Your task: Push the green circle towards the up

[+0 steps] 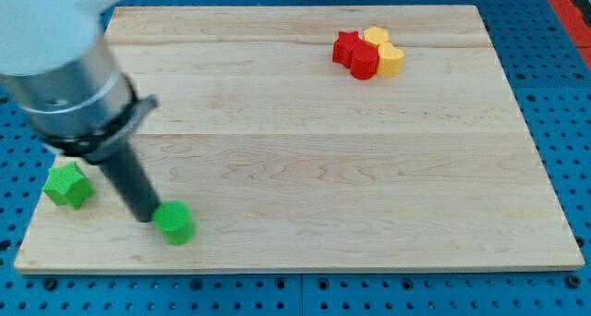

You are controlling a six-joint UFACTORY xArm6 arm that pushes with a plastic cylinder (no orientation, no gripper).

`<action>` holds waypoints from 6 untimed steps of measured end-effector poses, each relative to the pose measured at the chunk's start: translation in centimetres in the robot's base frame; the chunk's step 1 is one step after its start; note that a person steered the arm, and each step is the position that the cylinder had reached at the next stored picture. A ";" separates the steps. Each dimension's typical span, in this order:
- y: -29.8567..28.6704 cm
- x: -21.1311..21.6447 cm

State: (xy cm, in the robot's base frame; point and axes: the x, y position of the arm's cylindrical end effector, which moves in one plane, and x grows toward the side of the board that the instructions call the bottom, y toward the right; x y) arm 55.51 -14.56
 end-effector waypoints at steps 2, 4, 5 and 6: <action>-2.6 4.3; 2.2 4.4; 6.3 2.1; 11.3 1.4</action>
